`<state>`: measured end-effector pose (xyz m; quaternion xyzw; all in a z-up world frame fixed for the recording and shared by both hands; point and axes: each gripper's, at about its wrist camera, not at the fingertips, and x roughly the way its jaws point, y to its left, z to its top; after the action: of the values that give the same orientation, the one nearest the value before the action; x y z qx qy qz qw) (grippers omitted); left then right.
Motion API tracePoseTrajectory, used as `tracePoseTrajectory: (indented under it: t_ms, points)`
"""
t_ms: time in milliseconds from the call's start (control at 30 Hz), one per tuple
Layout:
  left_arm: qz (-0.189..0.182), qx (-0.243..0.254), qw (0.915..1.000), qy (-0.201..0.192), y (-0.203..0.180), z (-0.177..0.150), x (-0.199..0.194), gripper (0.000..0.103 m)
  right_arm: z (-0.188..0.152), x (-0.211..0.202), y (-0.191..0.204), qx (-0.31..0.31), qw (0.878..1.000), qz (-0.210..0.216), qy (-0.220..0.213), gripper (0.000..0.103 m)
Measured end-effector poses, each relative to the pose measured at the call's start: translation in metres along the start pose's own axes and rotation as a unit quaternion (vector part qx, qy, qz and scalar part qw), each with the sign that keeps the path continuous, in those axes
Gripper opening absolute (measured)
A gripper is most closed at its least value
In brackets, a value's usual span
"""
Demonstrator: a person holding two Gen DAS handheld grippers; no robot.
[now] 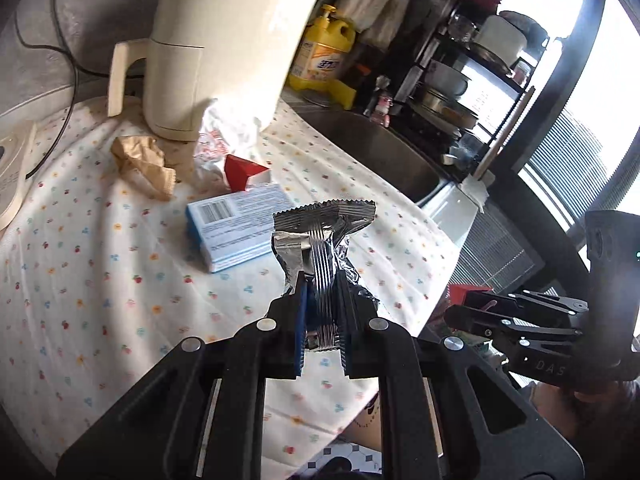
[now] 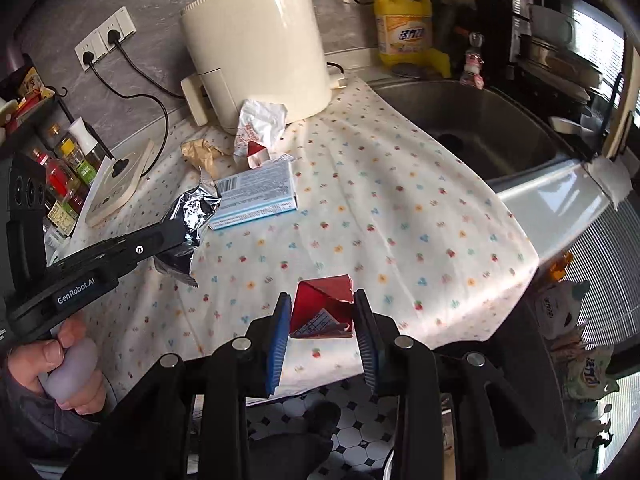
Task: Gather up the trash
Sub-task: 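Carry both held items over the white bin and open both tools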
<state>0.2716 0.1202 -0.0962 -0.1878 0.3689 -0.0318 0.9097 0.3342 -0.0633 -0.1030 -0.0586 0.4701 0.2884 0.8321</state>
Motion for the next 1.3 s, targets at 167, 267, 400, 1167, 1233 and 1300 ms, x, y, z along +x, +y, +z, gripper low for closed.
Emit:
tracePoseTrajectory:
  t_ms: [167, 267, 400, 1167, 1233, 1300]
  points:
    - [-0.018, 0.013, 0.9997, 0.013, -0.044, -0.013, 0.009, 0.014, -0.025, -0.022, -0.037, 0.028, 1.0, -0.014, 0.002, 0.032]
    - [-0.03, 0.027, 0.9989, 0.026, -0.071, -0.024, 0.014, 0.014, -0.042, -0.035, -0.06, 0.044, 0.999, -0.022, 0.002, 0.032]
    - [-0.042, 0.04, 0.9974, 0.043, -0.102, -0.04, 0.024, 0.014, -0.068, -0.05, -0.089, 0.068, 0.997, -0.032, 0.006, 0.032]
    - [-0.065, 0.075, 0.9873, 0.124, -0.234, -0.144, 0.058, 0.014, -0.192, -0.115, -0.213, 0.151, 0.987, -0.057, 0.012, 0.06]
    - [-0.064, 0.076, 0.9867, 0.129, -0.24, -0.149, 0.06, 0.014, -0.199, -0.12, -0.22, 0.155, 0.986, -0.06, 0.011, 0.06]
    - [-0.062, 0.077, 0.986, 0.134, -0.246, -0.153, 0.062, 0.014, -0.204, -0.125, -0.227, 0.16, 0.985, -0.061, 0.009, 0.06]
